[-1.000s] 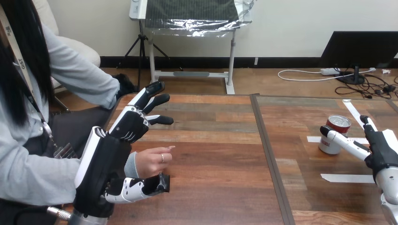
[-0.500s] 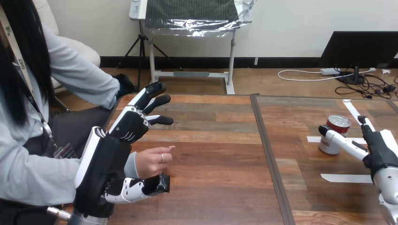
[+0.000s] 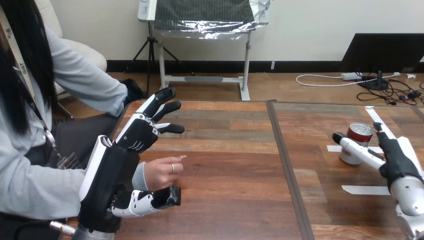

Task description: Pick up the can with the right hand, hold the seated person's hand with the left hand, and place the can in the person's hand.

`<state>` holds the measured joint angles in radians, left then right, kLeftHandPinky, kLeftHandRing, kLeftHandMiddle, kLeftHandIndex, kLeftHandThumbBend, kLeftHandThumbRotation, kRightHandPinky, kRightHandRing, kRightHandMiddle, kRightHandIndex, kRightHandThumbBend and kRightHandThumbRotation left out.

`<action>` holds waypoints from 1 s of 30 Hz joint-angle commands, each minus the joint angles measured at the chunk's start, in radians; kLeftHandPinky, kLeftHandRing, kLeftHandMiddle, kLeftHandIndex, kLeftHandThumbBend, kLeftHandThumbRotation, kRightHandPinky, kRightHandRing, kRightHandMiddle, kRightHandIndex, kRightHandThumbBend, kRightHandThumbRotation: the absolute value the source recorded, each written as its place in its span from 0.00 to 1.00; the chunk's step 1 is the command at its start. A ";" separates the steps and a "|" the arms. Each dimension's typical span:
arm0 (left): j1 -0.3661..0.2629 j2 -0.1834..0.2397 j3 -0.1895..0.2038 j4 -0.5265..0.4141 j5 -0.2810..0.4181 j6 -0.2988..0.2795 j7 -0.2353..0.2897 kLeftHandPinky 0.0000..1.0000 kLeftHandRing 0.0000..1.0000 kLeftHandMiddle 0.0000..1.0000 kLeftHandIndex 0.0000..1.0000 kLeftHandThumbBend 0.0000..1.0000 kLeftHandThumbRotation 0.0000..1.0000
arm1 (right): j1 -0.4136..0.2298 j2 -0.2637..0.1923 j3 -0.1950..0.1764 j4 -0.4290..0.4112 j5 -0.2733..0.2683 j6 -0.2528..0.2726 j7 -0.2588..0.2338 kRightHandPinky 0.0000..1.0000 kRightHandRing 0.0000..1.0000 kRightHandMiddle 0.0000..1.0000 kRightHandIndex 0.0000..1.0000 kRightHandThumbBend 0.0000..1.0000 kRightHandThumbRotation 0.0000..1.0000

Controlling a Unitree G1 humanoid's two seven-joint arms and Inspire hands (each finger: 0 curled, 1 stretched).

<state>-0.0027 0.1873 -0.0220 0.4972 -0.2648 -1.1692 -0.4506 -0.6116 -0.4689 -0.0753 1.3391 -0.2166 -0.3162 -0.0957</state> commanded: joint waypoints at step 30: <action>-0.003 0.009 0.010 -0.073 0.003 -0.001 0.010 0.70 0.88 0.92 0.89 1.00 0.63 | -0.129 0.014 0.024 -0.006 -0.024 -0.016 -0.001 1.00 1.00 1.00 1.00 1.00 0.66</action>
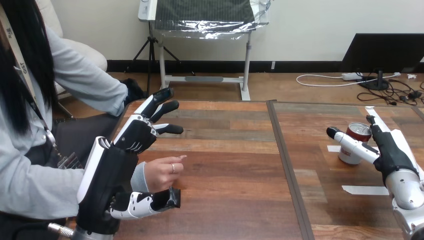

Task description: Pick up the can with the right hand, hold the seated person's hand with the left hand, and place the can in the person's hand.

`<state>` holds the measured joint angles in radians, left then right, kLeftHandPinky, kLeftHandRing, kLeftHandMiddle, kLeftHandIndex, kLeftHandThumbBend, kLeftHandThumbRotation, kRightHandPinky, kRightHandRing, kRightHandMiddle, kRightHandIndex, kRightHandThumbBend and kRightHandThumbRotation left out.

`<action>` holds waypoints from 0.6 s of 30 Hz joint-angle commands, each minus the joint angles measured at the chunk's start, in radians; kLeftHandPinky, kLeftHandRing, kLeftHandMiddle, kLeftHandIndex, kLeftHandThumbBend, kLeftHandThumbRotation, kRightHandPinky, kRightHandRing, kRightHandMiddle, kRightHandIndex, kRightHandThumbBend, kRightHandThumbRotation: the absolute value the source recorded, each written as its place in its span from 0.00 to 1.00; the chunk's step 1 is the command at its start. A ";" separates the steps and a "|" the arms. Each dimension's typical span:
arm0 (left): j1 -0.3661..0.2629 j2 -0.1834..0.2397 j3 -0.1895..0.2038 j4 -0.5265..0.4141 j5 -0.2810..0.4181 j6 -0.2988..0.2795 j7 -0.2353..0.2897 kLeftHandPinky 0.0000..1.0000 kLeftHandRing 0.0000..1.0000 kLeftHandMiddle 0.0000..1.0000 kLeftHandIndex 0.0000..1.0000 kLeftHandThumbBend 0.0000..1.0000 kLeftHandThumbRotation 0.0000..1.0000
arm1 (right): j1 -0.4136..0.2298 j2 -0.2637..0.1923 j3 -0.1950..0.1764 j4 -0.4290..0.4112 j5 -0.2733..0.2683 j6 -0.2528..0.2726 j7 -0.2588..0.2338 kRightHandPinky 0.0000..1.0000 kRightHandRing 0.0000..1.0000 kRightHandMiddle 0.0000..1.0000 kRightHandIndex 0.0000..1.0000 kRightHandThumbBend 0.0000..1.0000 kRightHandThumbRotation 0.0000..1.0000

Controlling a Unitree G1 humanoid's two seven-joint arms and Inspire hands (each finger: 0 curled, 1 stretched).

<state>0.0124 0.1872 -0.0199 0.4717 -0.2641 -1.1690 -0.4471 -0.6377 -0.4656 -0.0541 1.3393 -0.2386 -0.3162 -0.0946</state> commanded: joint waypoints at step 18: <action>-0.024 0.011 0.011 -0.034 0.003 -0.021 0.002 0.70 0.87 0.91 0.89 1.00 0.64 | -0.112 0.016 0.016 -0.006 -0.015 -0.006 -0.018 0.91 0.98 0.99 1.00 1.00 0.60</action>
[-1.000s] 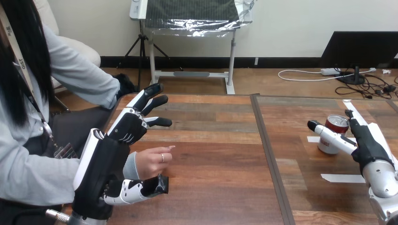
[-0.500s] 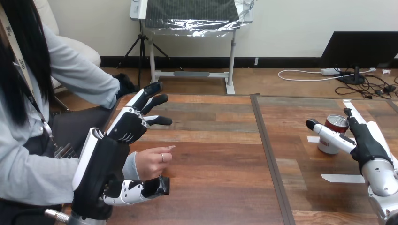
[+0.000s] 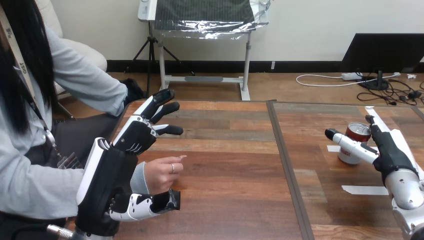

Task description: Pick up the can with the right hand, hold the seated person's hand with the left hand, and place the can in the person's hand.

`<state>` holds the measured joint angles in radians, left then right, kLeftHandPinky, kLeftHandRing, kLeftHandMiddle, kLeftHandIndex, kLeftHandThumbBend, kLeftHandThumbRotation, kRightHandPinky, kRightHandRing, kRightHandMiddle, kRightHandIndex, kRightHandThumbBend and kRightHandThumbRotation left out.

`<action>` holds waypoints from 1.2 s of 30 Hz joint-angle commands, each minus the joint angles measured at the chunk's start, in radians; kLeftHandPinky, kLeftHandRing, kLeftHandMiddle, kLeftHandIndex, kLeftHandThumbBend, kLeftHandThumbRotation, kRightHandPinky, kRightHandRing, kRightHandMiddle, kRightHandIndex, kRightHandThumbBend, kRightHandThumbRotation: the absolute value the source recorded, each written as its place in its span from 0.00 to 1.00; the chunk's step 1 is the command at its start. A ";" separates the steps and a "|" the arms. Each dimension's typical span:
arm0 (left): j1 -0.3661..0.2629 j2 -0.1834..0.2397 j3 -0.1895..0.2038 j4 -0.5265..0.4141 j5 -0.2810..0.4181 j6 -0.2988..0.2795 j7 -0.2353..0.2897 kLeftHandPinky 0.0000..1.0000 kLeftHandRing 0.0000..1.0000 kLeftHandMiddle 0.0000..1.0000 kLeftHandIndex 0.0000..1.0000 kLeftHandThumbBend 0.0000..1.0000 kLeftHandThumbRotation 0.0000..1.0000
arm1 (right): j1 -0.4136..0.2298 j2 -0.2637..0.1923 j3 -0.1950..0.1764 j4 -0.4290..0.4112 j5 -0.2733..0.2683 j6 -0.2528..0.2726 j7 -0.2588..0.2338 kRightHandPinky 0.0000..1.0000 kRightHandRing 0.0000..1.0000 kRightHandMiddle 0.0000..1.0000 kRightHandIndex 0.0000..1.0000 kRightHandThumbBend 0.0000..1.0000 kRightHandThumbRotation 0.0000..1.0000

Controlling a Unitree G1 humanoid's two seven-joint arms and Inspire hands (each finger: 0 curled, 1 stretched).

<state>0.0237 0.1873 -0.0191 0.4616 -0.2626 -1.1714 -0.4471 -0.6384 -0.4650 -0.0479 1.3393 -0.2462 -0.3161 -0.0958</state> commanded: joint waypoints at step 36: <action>-0.036 0.016 0.005 -0.042 -0.001 -0.006 -0.001 0.69 0.86 0.91 0.88 1.00 0.64 | -0.115 0.046 -0.050 -0.007 0.054 -0.008 -0.122 0.59 0.64 0.67 0.71 0.89 0.00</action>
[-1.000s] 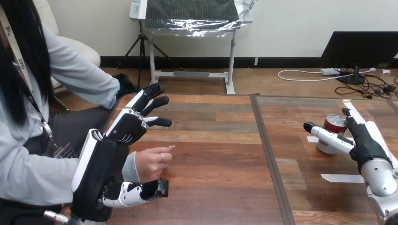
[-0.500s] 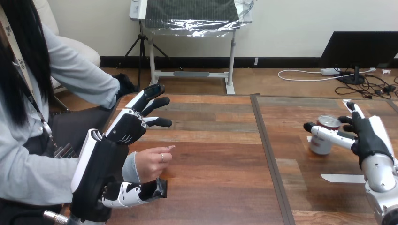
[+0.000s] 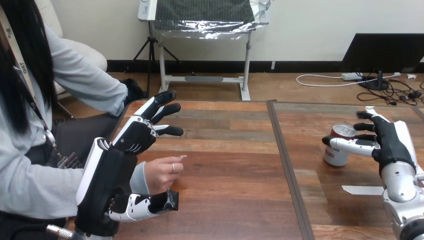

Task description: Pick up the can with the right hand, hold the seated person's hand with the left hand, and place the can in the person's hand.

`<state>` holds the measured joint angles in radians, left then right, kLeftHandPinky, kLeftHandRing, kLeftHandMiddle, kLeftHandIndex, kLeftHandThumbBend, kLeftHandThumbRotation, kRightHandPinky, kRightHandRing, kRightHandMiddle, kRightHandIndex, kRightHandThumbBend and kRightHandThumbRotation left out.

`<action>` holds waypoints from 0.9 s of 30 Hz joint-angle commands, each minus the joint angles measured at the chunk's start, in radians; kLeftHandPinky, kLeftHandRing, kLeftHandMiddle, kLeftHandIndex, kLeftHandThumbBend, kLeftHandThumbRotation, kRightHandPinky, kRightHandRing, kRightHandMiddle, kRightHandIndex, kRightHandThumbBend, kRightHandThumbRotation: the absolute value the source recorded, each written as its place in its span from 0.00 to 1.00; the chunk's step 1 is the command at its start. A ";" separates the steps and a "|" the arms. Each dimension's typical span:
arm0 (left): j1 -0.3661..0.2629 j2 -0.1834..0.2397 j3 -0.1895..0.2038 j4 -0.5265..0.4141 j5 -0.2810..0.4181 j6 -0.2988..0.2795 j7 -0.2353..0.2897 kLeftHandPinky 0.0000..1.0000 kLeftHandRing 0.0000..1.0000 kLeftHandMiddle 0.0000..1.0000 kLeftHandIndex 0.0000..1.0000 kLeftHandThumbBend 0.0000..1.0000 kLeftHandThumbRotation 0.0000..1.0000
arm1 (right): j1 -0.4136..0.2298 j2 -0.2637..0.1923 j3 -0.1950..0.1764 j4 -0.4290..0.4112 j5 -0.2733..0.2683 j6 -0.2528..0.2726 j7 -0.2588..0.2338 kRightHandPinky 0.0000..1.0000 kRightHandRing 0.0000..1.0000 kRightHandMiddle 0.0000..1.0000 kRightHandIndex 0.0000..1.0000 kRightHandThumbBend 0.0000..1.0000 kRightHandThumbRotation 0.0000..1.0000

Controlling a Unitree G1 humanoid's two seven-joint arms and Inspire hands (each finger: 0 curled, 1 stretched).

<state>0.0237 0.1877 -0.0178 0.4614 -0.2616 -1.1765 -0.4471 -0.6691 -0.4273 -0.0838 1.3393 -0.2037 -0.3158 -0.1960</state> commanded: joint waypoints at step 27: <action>-0.040 0.017 0.005 -0.039 -0.014 0.004 -0.012 0.70 0.87 0.92 0.89 1.00 0.63 | -0.091 0.019 -0.061 -0.008 0.060 0.005 -0.030 0.33 0.39 0.47 0.52 0.82 0.00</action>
<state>0.0236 0.1919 -0.0191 0.4614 -0.2672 -1.1766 -0.4623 -0.6704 -0.4243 -0.1336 1.3394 -0.1546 -0.3044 -0.2131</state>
